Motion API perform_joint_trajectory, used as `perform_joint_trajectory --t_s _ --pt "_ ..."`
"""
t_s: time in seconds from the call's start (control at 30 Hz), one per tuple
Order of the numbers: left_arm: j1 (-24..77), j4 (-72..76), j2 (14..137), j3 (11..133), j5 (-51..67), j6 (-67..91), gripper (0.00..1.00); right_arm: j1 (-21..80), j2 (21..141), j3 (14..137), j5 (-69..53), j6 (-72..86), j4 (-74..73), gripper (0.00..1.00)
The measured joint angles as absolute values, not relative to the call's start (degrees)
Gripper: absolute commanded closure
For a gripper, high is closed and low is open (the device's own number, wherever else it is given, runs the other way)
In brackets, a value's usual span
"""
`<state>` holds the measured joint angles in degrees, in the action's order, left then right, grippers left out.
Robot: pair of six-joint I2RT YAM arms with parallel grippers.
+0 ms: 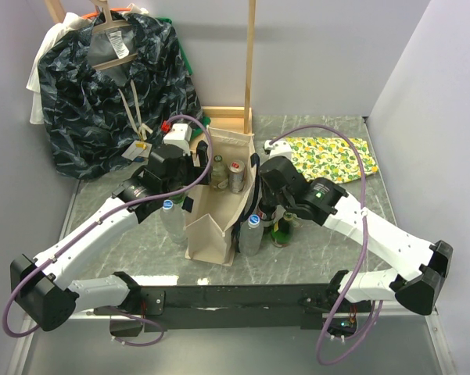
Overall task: Place the beverage into the canvas bag
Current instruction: Pick up the drink from the center of the board.
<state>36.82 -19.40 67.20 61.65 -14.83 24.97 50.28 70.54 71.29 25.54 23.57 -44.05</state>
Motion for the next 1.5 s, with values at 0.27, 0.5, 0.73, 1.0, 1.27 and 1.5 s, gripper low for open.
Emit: perform_joint_trajectory --t_s 0.27,0.5,0.73,1.0,1.27,1.5 --pt "36.82 -19.4 67.2 61.65 -14.83 24.97 0.09 50.28 69.91 71.88 25.98 22.76 -43.77 1.0" --pt "36.82 -19.4 67.2 61.65 -14.83 25.41 0.1 50.28 68.82 72.36 26.5 21.67 -43.29 1.0" --pt "36.82 -19.59 66.41 61.21 -14.83 26.2 0.12 50.28 68.07 74.04 28.38 19.77 -42.54 1.0" --pt "36.82 -19.66 64.73 60.64 -14.83 26.44 0.32 50.26 67.68 74.78 29.61 18.59 -41.54 1.0" --pt "36.82 -19.9 64.73 60.12 -14.52 26.72 0.67 50.17 67.35 76.82 31.2 17.41 -41.71 1.0" --pt "36.82 -19.84 65.23 60.12 -13.96 26.72 0.96 49.89 67.05 79.57 32.95 16.21 -41.25 1.0"
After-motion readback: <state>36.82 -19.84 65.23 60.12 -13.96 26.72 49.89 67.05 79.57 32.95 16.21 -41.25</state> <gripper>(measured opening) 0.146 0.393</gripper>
